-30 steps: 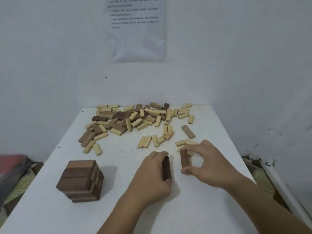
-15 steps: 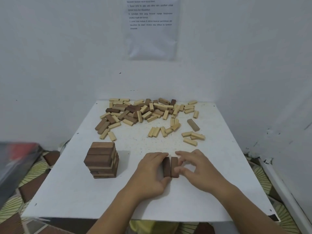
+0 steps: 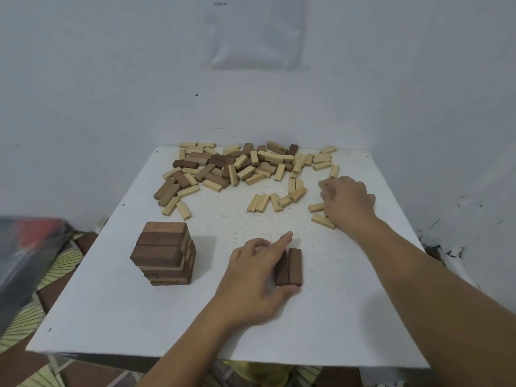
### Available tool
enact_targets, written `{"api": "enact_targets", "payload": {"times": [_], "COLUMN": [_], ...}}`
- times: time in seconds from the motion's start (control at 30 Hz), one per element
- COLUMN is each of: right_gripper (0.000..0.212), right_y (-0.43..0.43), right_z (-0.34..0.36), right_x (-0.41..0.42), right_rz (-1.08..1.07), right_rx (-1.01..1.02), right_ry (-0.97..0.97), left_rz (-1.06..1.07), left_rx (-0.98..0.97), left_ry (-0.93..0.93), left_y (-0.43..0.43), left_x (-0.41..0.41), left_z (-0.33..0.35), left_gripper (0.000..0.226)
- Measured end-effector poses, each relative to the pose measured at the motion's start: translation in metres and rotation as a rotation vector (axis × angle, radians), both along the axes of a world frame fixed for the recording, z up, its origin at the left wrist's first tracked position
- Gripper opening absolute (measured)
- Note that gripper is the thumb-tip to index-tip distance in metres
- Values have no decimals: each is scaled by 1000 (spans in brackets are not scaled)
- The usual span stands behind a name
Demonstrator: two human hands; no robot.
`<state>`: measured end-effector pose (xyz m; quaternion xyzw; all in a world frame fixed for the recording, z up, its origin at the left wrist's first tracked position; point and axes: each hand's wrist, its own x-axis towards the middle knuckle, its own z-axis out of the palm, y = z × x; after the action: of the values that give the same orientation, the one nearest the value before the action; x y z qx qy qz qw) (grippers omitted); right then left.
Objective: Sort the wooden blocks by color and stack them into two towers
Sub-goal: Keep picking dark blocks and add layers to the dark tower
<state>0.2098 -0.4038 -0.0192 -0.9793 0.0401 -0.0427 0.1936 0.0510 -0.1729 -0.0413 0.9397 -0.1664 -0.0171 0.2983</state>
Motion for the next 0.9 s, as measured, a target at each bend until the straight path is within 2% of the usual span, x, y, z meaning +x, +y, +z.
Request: {"api": "enact_targets", "payload": {"times": [0.1, 0.23, 0.3, 0.37, 0.43, 0.57, 0.73, 0.9], "right_gripper": [26, 38, 42, 37, 23, 12, 1, 12], "right_y": [6, 9, 9, 11, 16, 26, 37, 42], "right_z": [-4, 0, 6, 12, 17, 13, 0, 4], "right_x": [13, 19, 13, -2, -29, -102, -152, -164], "right_rz": [-38, -87, -102, -117, -94, -24, -1, 54], "right_rx": [11, 142, 195, 291, 384, 490, 473, 492], "right_ry": [7, 26, -23, -123, -193, -92, 16, 40], "left_rz": [5, 2, 12, 15, 11, 27, 52, 72], "left_rx": [13, 22, 2, -10, -22, -39, -92, -103], "left_ry": [-4, -14, -20, -24, -21, -36, -31, 1], "left_y": [0, 0, 0, 1, 1, 1, 1, 1], "left_x": [1, 2, 2, 1, 1, 4, 1, -2], "left_z": [-1, -4, -5, -6, -7, -4, -4, -3], "left_gripper": [87, 85, 85, 86, 87, 93, 95, 87]}}
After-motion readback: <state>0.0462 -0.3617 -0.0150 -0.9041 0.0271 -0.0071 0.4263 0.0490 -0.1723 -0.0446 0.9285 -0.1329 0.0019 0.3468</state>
